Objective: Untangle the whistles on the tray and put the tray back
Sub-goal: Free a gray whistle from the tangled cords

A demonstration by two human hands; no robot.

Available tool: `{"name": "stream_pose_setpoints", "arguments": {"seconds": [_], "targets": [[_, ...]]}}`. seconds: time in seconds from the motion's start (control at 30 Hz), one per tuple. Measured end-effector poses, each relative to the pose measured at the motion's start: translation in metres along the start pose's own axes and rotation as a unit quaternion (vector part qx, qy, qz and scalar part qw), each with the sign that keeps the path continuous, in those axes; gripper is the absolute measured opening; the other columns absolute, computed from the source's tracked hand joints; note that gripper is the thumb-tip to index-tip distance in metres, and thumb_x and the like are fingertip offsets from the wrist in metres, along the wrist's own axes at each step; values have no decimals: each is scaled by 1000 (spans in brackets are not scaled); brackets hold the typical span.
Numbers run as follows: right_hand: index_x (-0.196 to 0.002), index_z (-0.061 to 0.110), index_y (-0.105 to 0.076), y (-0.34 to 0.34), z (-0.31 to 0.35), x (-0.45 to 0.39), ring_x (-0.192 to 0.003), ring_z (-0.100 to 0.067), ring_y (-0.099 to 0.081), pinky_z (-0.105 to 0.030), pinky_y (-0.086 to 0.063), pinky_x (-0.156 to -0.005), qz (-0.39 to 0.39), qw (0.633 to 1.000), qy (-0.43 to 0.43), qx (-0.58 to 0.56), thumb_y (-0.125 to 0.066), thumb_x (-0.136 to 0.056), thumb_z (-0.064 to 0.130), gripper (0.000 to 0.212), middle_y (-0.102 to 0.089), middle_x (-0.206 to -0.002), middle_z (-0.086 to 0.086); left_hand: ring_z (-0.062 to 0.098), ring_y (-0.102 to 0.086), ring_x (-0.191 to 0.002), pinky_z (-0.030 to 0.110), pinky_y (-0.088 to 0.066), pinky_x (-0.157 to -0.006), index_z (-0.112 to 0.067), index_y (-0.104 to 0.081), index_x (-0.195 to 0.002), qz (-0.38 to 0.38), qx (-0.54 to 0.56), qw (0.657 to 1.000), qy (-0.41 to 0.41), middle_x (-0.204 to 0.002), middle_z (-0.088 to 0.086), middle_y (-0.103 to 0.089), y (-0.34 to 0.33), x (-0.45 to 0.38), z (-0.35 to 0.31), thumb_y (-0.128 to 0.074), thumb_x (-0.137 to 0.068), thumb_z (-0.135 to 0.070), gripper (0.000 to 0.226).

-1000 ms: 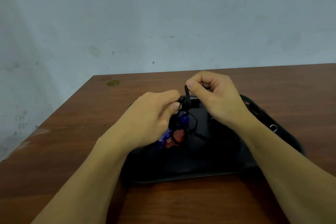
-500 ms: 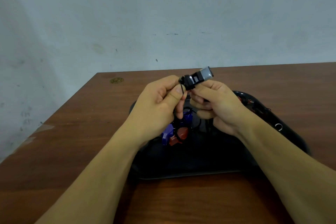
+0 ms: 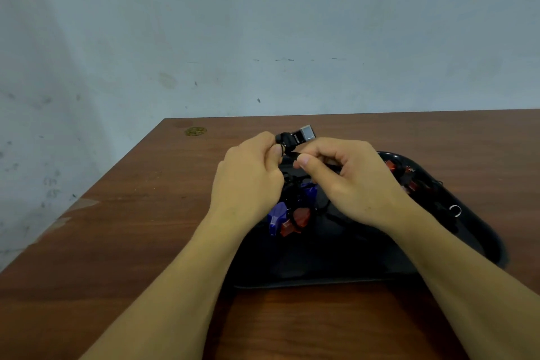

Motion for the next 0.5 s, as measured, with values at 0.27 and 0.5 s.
{"name": "stream_pose_setpoints", "arguments": {"seconds": [0.27, 0.5], "targets": [[-74, 23, -72, 19, -4, -4, -60, -4, -58, -17, -44, -59, -71, 997, -17, -35, -70, -93, 29, 20, -67, -65, 8, 30, -49, -65, 36, -31, -55, -25, -37, -83, 65, -170, 981, -68, -69, -3, -48, 5, 3, -11, -40, -104, -30, 22], [-68, 9, -70, 29, -10, -3, -49, -4, -43, -10, -38, -53, -69, 989, -71, -113, -76, -87, 29, 28, -56, -55, 0, 25, -48, -62, 40, -39, -56, -27, -29, -70, 152, -116, 963, -189, -65, -4, -48, 7, 4, -13, -47, -103, -23, 38]]}}
Point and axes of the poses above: each hand's wrist, its own x-axis away from the middle knuckle, its own y-axis out of the back of the hand, z = x × y, the point moved 1 cm from there along -x, towards the middle knuckle
